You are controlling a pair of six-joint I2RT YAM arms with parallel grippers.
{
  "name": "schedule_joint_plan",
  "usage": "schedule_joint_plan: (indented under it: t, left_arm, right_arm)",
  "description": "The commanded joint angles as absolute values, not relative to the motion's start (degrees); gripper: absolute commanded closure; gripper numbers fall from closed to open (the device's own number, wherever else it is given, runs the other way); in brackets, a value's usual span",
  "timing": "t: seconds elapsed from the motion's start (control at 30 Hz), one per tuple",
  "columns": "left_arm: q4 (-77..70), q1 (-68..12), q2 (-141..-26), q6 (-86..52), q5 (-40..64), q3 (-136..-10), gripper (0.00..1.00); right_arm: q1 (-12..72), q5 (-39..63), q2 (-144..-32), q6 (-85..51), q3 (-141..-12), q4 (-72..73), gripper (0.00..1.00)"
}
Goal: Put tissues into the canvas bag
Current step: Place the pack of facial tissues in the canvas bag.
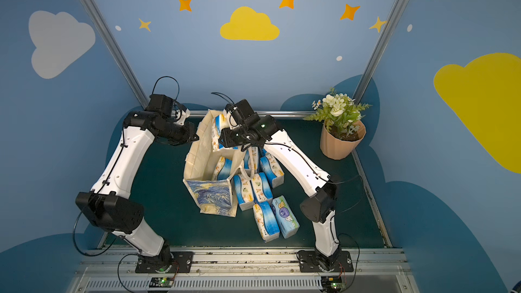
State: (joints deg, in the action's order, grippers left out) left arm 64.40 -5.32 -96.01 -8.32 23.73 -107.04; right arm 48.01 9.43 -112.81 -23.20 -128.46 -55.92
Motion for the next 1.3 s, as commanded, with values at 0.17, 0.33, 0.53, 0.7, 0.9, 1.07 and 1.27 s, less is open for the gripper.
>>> schedule_joint_plan:
  t: [0.17, 0.33, 0.53, 0.7, 0.9, 1.07, 1.27]
  left_arm:
    - [64.8, -5.5, -97.4, -7.3, 24.1, -109.7, 0.96]
    - [64.8, -5.5, -97.2, -7.3, 24.2, -109.1, 0.96]
    - [65.0, -5.5, -97.2, -7.1, 23.9, -109.2, 0.96]
    - [65.2, -5.5, -97.4, -7.2, 24.3, -109.2, 0.96]
    - [65.4, -5.5, -96.7, -6.8, 23.7, -108.8, 0.96]
    - [65.8, -5.5, -96.4, -6.4, 23.3, -109.0, 0.96]
    - [65.7, -5.5, -96.0, -6.3, 22.8, -108.3, 0.96]
  right_arm:
    - [49.4, 15.5, -113.0, -20.2, -129.3, -65.2, 0.37]
    - [49.4, 18.4, -115.5, -20.8, -132.5, -65.5, 0.35]
    - [48.9, 15.8, -111.6, -18.0, -130.7, -65.2, 0.32]
    - [47.7, 14.6, -103.5, -16.7, -122.7, -60.6, 0.27]
    - [45.7, 9.7, -91.3, -16.9, -110.8, -57.3, 0.25]
    - [43.4, 3.9, -80.6, -16.0, -95.4, -61.6, 0.24]
    - [44.5, -0.6, -69.8, -19.1, -74.4, -67.5, 0.24]
